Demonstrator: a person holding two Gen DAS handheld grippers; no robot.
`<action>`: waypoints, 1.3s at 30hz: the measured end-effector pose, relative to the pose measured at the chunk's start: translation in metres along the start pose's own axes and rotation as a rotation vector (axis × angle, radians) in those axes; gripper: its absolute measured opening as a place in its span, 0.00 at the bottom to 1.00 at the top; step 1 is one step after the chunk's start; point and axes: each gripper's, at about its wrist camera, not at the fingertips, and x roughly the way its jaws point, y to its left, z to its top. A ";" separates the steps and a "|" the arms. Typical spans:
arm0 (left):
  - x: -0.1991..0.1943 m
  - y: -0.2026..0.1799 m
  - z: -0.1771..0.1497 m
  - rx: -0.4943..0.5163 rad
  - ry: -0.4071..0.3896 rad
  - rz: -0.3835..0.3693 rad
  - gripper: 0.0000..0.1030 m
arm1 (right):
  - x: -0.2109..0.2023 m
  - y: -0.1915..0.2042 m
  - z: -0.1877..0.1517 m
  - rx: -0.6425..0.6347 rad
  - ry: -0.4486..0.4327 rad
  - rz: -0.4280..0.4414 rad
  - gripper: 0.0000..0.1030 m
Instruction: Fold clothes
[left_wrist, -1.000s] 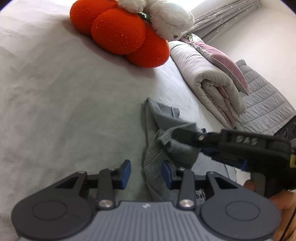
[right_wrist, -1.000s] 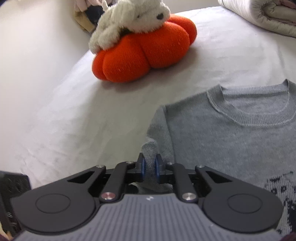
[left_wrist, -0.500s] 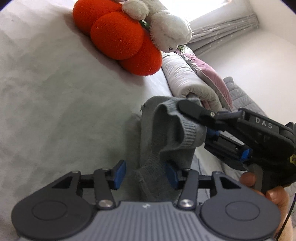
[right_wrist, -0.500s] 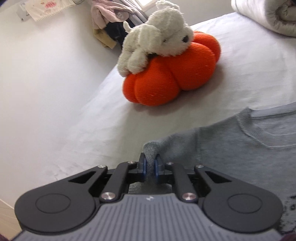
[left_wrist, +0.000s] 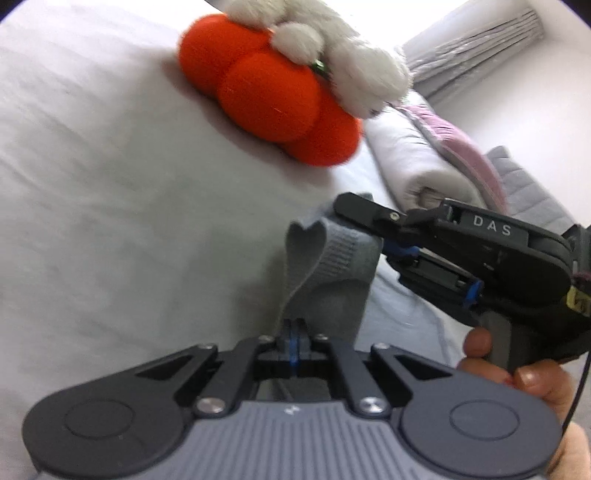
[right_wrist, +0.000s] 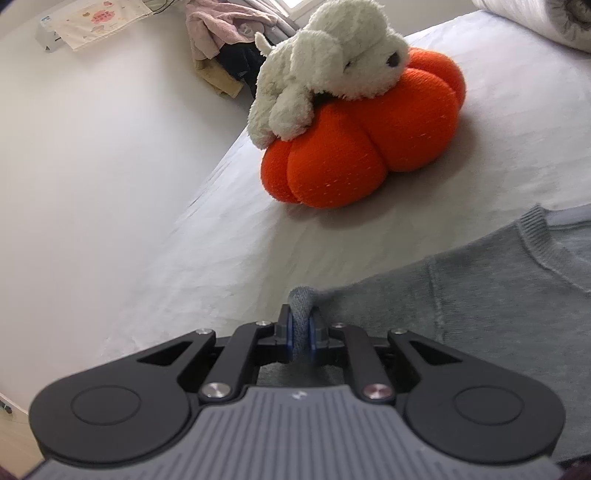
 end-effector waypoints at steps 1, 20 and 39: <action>-0.001 0.001 0.002 0.006 -0.008 0.025 0.00 | 0.004 0.001 0.000 0.000 0.003 0.003 0.12; 0.018 0.010 0.003 0.066 -0.043 0.166 0.52 | -0.013 -0.010 -0.007 -0.070 -0.012 -0.094 0.57; 0.019 0.022 0.005 0.026 -0.145 0.150 0.45 | -0.115 -0.108 -0.021 -0.084 -0.034 -0.334 0.65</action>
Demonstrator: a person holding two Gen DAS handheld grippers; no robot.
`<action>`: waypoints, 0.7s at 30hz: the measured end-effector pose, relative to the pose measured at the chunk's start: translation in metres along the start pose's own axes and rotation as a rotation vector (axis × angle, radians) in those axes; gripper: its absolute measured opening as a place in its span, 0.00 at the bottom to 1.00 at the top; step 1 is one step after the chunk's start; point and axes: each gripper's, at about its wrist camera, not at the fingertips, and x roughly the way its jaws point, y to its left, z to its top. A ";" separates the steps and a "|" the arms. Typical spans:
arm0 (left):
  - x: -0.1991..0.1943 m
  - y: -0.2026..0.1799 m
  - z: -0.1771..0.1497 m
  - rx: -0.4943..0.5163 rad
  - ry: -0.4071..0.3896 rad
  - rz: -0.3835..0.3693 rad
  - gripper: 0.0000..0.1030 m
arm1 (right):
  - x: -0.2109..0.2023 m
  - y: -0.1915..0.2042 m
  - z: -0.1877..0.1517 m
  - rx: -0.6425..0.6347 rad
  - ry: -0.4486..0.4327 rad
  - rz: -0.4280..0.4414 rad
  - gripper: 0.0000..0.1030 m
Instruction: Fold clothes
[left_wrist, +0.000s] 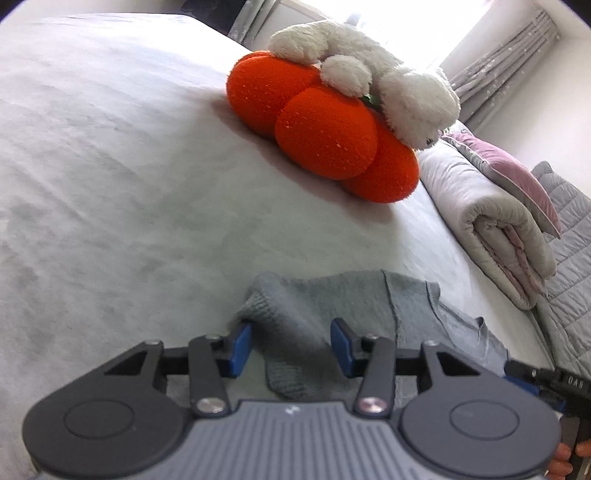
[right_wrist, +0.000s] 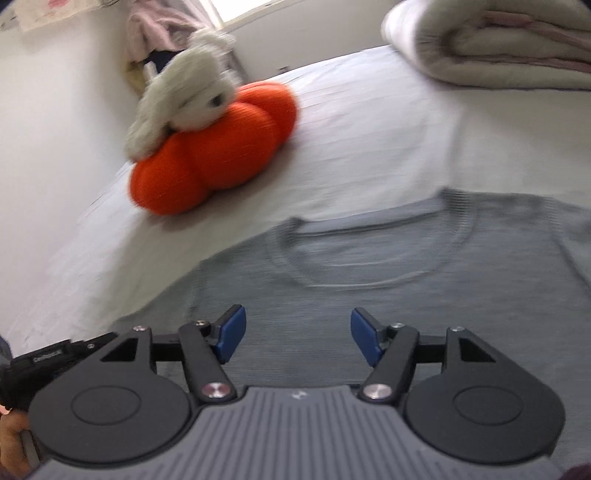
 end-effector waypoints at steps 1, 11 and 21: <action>0.000 0.001 0.000 -0.009 0.000 -0.004 0.45 | -0.003 -0.004 -0.002 0.002 0.002 -0.005 0.65; -0.004 0.004 0.006 -0.065 0.035 -0.061 0.31 | -0.010 0.039 -0.031 -0.137 0.061 0.124 0.65; 0.000 0.008 0.008 -0.079 0.060 -0.068 0.31 | 0.027 0.156 -0.066 -0.346 0.133 0.332 0.60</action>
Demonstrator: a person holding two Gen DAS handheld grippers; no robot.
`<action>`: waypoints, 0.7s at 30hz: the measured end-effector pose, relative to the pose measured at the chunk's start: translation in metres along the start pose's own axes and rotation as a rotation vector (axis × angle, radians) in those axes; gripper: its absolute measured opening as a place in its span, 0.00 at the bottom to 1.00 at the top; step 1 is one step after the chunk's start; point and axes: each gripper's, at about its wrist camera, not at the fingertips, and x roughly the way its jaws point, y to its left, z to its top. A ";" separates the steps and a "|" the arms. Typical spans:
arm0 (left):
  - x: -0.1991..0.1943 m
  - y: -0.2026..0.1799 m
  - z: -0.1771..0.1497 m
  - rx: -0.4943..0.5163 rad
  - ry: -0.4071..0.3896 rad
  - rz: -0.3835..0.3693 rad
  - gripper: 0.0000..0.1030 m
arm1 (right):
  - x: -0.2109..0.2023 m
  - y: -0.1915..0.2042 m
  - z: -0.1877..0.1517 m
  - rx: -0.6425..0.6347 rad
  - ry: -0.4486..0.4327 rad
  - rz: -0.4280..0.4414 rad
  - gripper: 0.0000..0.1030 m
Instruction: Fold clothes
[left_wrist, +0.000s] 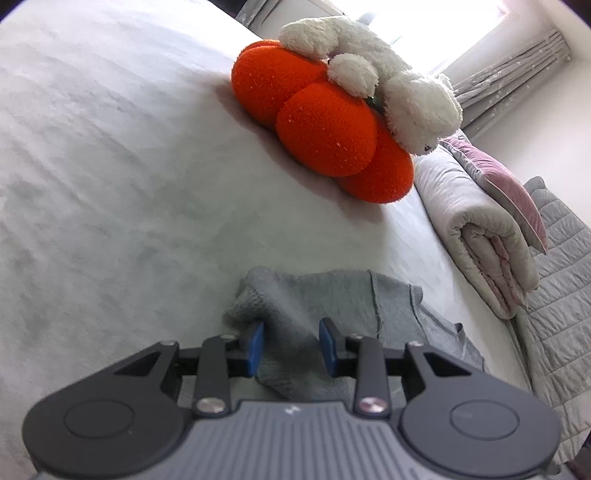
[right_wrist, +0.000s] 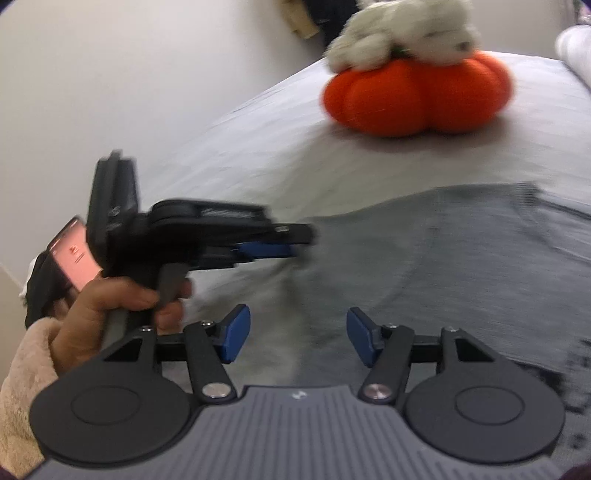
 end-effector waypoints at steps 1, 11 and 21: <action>0.000 0.000 0.000 -0.004 0.003 -0.003 0.31 | 0.008 0.007 0.001 -0.013 0.007 0.010 0.60; 0.001 0.011 0.005 -0.065 0.016 -0.014 0.31 | 0.054 0.034 0.000 -0.159 0.042 -0.074 0.57; 0.001 0.017 0.007 -0.098 0.003 -0.040 0.33 | 0.075 0.027 0.005 -0.275 0.028 -0.217 0.49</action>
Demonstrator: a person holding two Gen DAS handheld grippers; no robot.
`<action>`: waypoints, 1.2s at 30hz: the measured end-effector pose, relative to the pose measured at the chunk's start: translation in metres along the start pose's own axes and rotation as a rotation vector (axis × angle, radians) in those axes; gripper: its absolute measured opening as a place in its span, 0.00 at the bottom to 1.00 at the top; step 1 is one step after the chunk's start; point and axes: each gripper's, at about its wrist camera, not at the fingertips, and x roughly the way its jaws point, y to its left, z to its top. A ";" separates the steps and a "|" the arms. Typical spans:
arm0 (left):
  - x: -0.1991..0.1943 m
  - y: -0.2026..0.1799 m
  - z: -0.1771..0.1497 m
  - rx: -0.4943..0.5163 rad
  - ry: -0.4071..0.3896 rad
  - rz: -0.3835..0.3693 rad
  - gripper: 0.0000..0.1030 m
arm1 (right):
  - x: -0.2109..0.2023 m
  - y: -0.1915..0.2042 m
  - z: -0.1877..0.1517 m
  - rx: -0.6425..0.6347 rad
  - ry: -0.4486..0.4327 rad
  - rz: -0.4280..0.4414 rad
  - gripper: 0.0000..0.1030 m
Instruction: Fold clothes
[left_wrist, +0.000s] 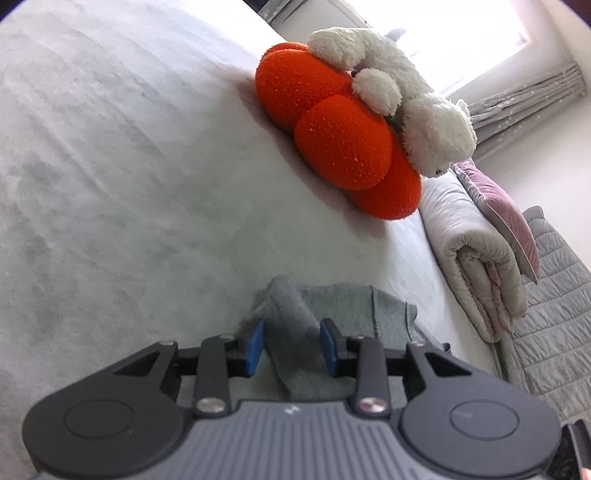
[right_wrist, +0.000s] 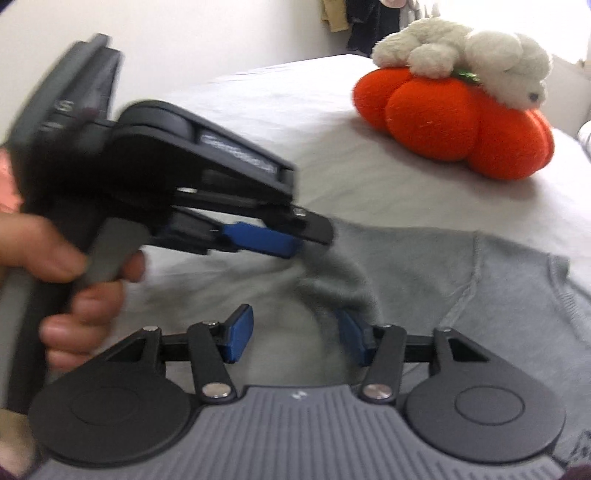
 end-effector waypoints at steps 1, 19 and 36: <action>0.001 0.000 0.000 0.002 0.001 -0.001 0.34 | 0.001 -0.002 0.000 -0.004 -0.001 -0.009 0.46; -0.001 0.008 0.003 -0.020 -0.037 0.038 0.38 | -0.018 -0.055 0.000 0.289 -0.061 0.305 0.03; -0.007 0.018 0.012 -0.057 -0.067 0.063 0.37 | -0.036 -0.036 -0.007 0.232 -0.026 0.335 0.38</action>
